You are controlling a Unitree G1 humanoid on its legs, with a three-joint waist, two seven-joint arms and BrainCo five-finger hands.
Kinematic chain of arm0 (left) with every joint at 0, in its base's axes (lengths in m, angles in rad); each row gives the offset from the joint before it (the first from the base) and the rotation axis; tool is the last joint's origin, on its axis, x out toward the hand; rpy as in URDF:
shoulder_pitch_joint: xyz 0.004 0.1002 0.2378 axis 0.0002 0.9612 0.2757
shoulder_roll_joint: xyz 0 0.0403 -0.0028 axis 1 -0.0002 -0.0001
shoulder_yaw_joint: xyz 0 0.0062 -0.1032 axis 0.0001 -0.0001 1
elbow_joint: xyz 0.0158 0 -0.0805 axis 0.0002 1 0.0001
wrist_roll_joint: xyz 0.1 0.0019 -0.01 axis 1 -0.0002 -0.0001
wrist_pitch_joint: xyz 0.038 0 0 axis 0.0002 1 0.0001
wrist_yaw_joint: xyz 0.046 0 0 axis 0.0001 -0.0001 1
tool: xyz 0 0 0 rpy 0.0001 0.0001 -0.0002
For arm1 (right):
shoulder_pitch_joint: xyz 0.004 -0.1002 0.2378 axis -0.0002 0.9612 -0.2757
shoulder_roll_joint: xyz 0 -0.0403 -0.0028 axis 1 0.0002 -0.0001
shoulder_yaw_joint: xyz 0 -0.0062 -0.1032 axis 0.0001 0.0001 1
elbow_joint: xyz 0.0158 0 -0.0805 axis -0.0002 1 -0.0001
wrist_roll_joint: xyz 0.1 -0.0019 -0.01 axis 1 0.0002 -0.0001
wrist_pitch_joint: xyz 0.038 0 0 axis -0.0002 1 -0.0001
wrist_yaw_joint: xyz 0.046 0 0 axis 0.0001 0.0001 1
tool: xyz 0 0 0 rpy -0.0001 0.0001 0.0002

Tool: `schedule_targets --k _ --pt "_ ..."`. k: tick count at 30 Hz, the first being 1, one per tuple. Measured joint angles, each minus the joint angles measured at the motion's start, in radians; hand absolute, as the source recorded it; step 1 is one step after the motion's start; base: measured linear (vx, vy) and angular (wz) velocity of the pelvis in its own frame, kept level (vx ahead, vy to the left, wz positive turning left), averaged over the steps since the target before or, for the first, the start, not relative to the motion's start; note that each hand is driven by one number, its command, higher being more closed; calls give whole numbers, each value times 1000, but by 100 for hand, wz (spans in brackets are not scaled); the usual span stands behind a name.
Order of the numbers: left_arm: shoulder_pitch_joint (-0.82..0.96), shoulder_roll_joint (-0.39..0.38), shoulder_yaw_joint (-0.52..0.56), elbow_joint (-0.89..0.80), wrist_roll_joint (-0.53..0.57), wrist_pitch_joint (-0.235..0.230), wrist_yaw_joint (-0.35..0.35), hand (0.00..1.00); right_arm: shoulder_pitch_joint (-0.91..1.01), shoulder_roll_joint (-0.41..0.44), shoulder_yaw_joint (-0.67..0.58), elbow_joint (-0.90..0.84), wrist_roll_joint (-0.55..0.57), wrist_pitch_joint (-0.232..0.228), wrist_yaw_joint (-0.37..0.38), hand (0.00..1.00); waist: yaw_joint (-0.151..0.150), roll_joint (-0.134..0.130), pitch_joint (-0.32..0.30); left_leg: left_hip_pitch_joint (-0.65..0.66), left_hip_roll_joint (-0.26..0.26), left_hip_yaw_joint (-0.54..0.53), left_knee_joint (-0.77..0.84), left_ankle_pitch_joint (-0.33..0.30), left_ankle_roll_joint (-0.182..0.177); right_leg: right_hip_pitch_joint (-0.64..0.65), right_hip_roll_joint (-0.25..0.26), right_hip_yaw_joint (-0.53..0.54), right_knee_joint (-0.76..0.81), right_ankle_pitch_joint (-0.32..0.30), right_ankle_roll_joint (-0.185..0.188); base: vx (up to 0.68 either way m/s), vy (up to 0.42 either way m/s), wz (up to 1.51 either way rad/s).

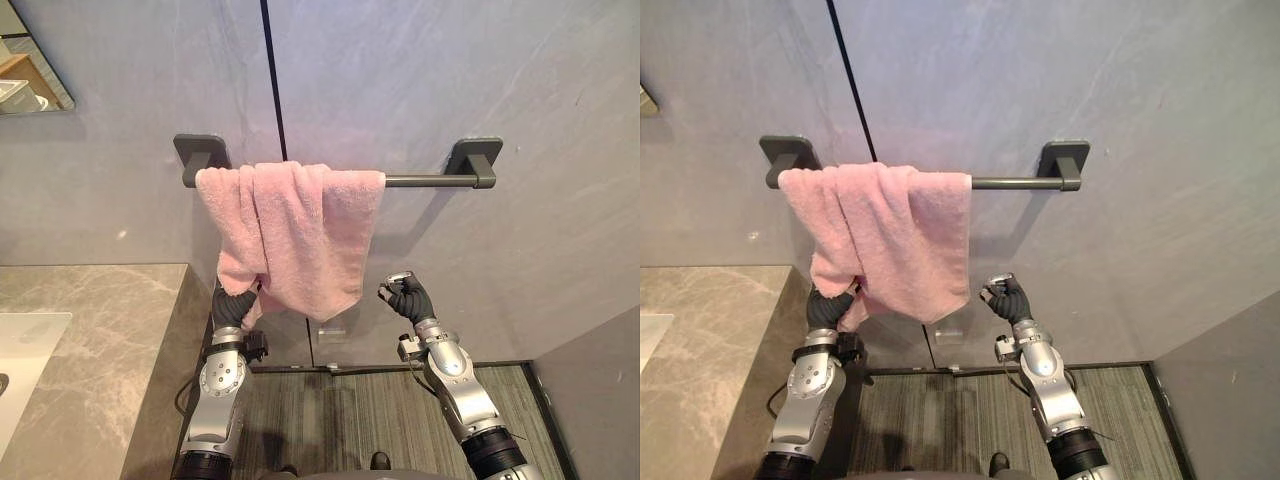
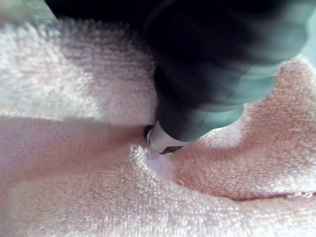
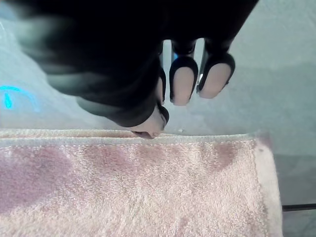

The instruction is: Organize washtable

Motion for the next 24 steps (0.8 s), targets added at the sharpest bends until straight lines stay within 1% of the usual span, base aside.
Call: schedule_targets --k 6,13,17,18,20,21,24 --pt "2 0 1 0 0 0 0 100 5 16 -33 0 -1 0 -1 100 0 -4 -2 1 0 -3 0 3 1 0 0 -3 0 0 0 0 0 1" --pt "6 0 9 0 0 0 0 100 36 18 -117 0 -1 0 -9 100 -1 -6 -4 3 0 -6 -1 6 -1 0 0 -5 0 2 -2 0 0 1" --pt "7 -7 14 -1 0 0 -3 100 37 34 -170 -3 0 0 -29 100 -2 -6 -4 14 1 -6 -18 15 -5 1 2 -5 -2 4 -6 0 0 0" --pt "7 -23 34 -2 0 0 -7 100 37 37 -185 -3 0 0 -32 100 -2 -5 -4 14 1 -6 -18 15 -5 1 2 -5 -2 5 -6 0 0 0" --pt "7 -30 51 -6 -1 0 -13 100 39 38 -197 -4 0 0 -39 100 -2 -5 -4 14 1 -5 -18 15 -5 1 2 -5 -2 6 -6 0 0 0" --pt "7 -30 53 -11 -3 0 -17 100 41 38 -206 -5 0 0 -45 0 -2 -5 -4 15 1 -6 -18 15 -5 1 2 -5 -2 6 -6 0 0 0" --pt "8 -35 54 -30 -3 0 -20 100 49 39 -222 -5 0 0 -46 0 0 -5 -4 19 0 -5 -20 15 -5 5 2 -5 -3 6 -6 0 0 0"
